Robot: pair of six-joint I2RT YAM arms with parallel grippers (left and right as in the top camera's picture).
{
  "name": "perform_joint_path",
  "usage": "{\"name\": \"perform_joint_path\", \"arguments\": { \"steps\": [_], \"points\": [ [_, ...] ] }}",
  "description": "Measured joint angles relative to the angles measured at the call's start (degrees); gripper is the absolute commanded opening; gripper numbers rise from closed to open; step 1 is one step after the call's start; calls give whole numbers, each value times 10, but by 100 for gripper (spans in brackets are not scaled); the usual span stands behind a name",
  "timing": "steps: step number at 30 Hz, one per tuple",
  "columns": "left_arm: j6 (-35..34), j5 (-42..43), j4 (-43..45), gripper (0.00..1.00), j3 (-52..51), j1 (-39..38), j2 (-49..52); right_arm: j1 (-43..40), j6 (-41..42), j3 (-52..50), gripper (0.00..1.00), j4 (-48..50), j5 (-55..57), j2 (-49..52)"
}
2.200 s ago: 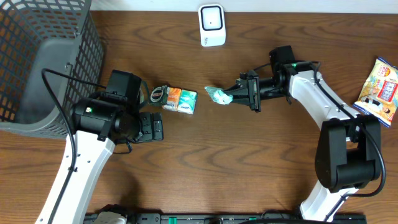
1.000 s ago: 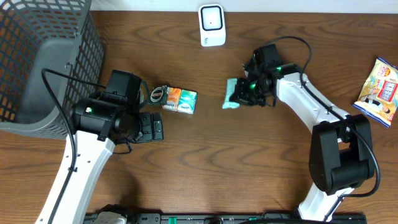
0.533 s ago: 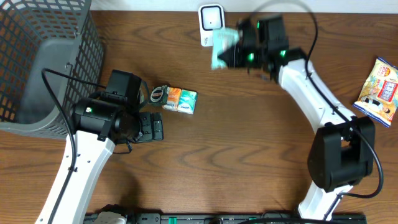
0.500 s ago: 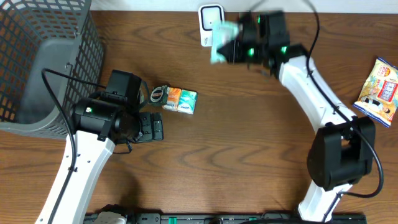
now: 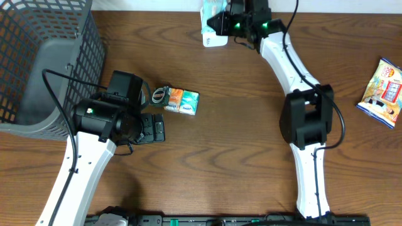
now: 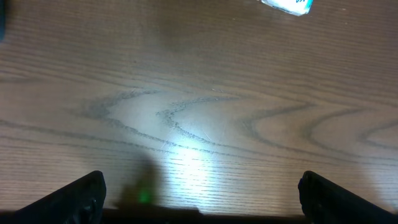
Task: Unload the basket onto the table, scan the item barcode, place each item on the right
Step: 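Carry the green pouch up to the white scanner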
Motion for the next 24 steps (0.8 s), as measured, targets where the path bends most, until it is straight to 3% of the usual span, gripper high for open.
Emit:
{"name": "perform_joint_path", "arguments": {
  "steps": [24],
  "points": [
    [0, 0, 0, 98, 0, 0, 0, -8, 11, 11, 1, -23, 32, 37]
  ]
}}
